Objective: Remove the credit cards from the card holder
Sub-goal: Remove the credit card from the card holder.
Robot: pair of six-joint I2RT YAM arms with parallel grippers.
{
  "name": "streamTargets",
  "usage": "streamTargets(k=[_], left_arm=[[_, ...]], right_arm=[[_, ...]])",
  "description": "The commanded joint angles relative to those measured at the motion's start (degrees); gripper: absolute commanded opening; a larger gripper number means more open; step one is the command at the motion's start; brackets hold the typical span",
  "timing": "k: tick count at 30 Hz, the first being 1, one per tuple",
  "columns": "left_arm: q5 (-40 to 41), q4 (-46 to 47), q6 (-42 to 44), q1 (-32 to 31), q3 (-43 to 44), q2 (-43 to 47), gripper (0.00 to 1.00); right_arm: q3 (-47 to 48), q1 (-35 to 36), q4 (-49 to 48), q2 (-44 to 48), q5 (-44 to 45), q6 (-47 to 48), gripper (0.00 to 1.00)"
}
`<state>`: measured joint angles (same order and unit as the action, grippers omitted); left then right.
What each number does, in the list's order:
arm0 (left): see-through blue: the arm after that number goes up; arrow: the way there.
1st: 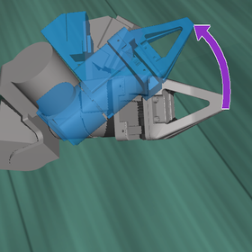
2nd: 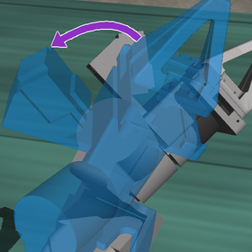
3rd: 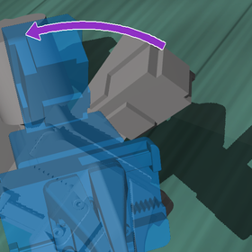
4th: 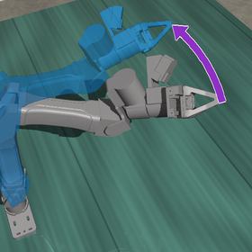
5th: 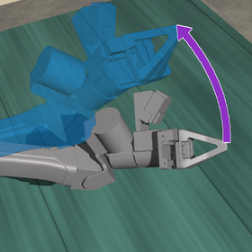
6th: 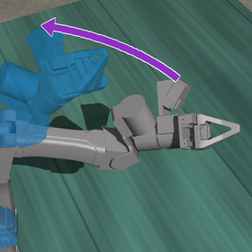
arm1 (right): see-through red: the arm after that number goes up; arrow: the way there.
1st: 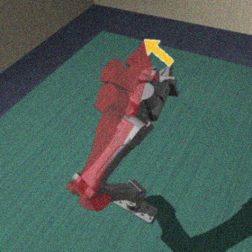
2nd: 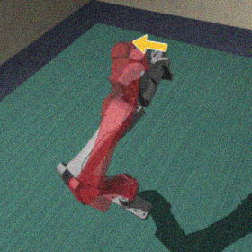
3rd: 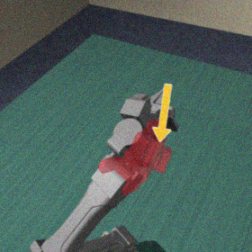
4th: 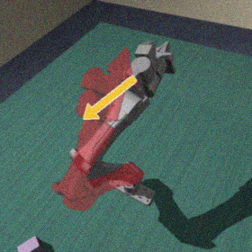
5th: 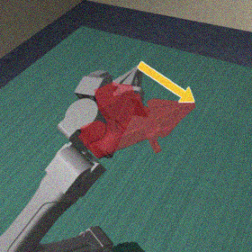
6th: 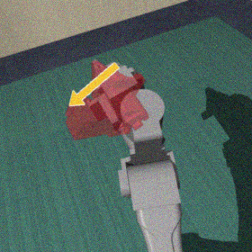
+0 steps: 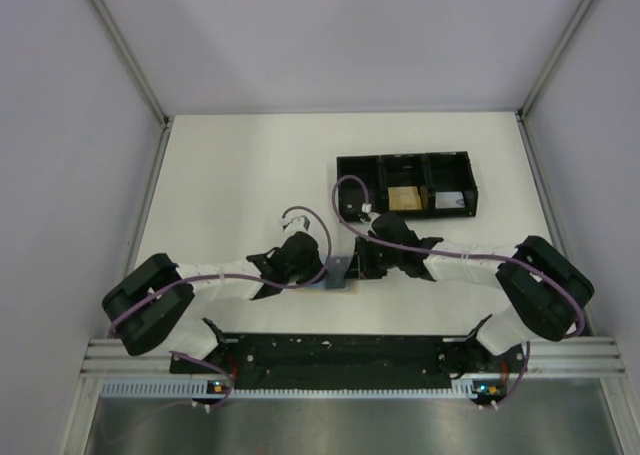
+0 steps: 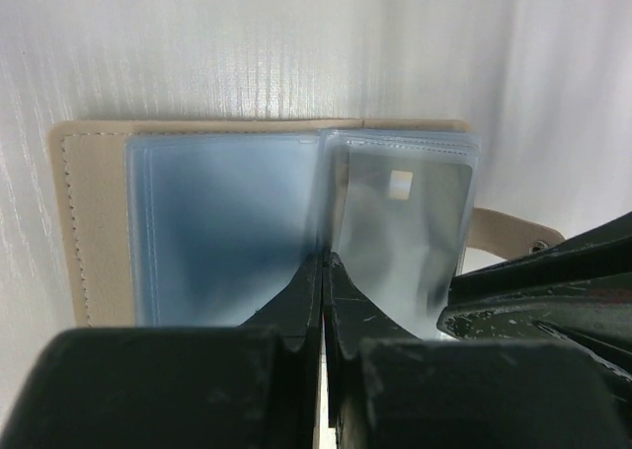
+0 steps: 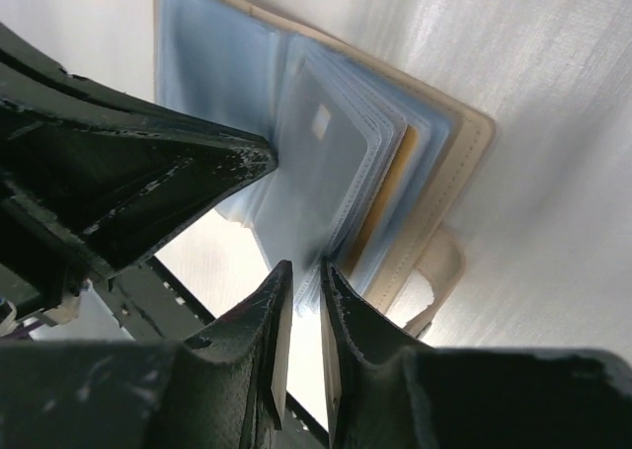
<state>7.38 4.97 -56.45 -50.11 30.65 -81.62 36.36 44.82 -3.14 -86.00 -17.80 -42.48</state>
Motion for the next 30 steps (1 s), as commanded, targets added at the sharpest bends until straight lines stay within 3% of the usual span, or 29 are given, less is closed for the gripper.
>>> streamTargets(k=[1, 14, 23, 30], left_arm=[[-1.1, -0.8, -0.2, -0.3, -1.1, 0.4, 0.0], [-2.4, -0.1, -1.0, -0.3, -1.8, 4.2, 0.02], [-4.4, 2.4, -3.3, -0.3, -3.8, 8.6, 0.09], [-1.2, 1.3, -5.6, -0.3, -6.7, 13.7, 0.16]], right_arm=[[1.7, 0.4, -2.4, 3.3, -2.1, 0.8, 0.18], [3.5, 0.4, -4.1, 2.6, -3.7, 0.9, 0.19], [3.5, 0.4, -7.7, 2.2, -6.3, 0.2, 0.15], [5.7, 1.2, -8.6, 0.5, -7.9, 0.5, 0.17]])
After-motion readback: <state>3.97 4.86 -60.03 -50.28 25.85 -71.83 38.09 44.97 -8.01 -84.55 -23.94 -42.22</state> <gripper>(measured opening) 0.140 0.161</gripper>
